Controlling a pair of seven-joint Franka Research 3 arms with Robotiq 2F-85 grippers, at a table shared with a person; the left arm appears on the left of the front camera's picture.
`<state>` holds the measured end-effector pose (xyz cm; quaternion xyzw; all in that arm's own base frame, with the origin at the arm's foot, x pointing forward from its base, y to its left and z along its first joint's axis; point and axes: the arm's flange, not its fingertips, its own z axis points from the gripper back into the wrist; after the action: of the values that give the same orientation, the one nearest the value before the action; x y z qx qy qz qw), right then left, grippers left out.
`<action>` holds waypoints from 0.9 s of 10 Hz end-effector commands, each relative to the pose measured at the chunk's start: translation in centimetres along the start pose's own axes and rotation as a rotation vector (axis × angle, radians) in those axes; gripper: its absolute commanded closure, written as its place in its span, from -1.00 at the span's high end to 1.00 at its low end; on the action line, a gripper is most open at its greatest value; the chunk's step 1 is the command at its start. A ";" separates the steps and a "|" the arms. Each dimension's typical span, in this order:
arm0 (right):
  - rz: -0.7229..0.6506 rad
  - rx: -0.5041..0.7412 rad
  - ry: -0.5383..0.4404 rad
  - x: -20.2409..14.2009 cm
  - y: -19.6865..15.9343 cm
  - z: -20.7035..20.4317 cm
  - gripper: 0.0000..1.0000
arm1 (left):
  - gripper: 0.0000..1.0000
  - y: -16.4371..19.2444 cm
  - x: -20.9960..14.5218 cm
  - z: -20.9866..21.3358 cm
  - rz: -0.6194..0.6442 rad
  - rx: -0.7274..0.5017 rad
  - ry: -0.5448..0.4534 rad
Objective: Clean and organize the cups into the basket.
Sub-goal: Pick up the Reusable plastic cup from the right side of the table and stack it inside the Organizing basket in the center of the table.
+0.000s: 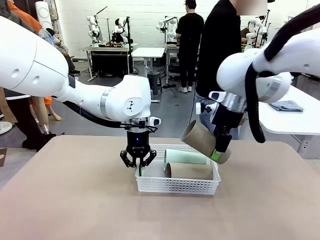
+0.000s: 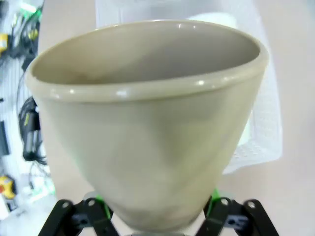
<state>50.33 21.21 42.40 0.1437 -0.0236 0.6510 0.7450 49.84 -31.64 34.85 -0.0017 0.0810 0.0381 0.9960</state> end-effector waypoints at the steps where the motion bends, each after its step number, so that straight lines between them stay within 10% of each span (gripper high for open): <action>1: 0.013 0.057 0.077 1.9 -1.3 -0.1 0.59 | -1.00 0.3 -0.1 0.1 -0.013 0.004 0.004; 9: 0.144 0.069 0.101 5.0 -1.6 -3.3 0.59 | -1.00 0.3 -0.1 0.1 -0.013 0.004 0.004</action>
<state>51.45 26.50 40.01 0.1391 0.0302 0.6956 0.7042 49.84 -31.63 34.85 -0.0016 0.0810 0.0381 0.9960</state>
